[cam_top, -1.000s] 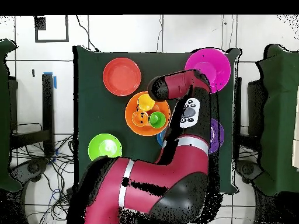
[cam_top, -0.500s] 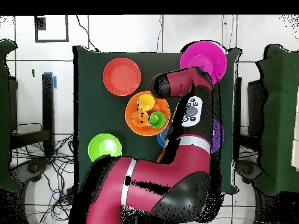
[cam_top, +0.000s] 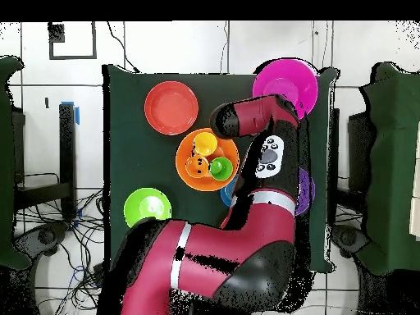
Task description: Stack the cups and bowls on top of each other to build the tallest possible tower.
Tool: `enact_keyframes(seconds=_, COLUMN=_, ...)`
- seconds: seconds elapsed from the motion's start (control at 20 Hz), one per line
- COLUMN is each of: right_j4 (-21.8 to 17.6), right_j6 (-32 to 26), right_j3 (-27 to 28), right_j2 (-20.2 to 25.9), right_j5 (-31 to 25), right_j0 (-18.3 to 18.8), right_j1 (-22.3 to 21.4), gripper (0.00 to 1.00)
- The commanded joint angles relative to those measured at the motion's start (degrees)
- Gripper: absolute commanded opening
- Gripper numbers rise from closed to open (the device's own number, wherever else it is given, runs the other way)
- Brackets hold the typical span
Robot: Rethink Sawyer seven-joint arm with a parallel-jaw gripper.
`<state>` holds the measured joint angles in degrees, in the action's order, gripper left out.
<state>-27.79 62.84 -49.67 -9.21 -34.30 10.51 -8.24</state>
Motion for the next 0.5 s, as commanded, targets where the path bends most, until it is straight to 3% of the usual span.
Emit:
enact_keyframes(seconds=0.05, right_j4=2.1, right_j6=-2.2, right_j3=-3.3, right_j2=9.8, right_j5=1.1, right_j0=2.0, right_j1=-2.8, gripper=0.00)
enact_keyframes(seconds=0.5, right_j4=3.3, right_j6=-3.0, right_j3=-5.5, right_j2=11.3, right_j5=-1.3, right_j0=2.7, right_j1=-5.3, gripper=0.00)
